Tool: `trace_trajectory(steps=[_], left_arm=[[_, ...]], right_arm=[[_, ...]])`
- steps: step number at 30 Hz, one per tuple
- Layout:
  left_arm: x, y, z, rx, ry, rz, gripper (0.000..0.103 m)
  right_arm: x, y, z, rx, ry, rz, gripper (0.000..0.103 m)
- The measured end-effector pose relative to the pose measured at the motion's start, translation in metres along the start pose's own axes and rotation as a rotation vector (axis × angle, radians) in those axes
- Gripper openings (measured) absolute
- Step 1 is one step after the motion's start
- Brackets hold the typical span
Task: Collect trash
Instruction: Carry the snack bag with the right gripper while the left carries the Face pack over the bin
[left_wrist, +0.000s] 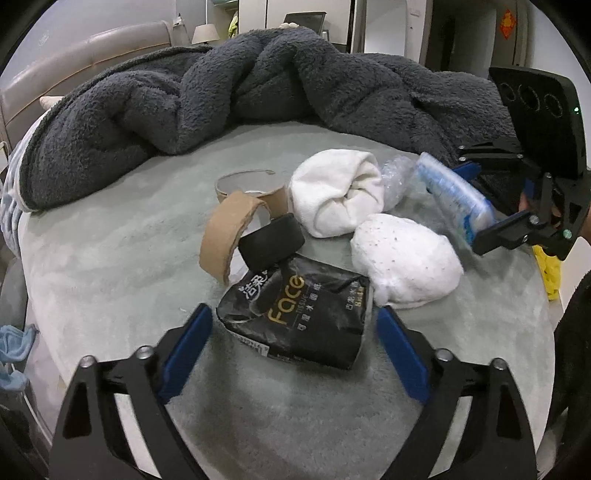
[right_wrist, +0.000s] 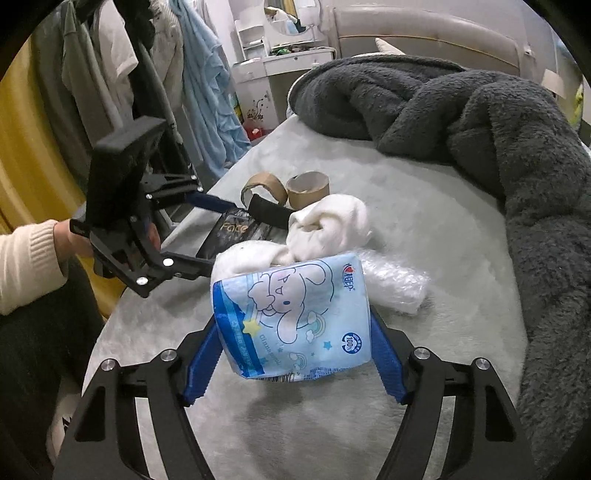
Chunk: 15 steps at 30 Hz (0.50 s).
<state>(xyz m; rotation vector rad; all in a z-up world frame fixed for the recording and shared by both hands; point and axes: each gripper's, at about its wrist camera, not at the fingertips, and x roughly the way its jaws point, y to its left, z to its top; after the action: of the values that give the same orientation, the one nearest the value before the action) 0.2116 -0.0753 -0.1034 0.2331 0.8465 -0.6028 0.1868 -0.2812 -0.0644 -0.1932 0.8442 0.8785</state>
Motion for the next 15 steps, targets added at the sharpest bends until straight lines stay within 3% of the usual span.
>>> trace_trajectory(steps=[6,15], left_arm=[[0.002,-0.002,0.002,0.006,0.009,-0.015,0.079],[-0.018,-0.001,0.000,-0.055,0.031,-0.100,0.078]], right_arm=[[0.002,0.002,0.000,0.000,0.001,-0.008,0.074],[0.006,0.009,0.016,0.022,-0.034,0.025,0.074]])
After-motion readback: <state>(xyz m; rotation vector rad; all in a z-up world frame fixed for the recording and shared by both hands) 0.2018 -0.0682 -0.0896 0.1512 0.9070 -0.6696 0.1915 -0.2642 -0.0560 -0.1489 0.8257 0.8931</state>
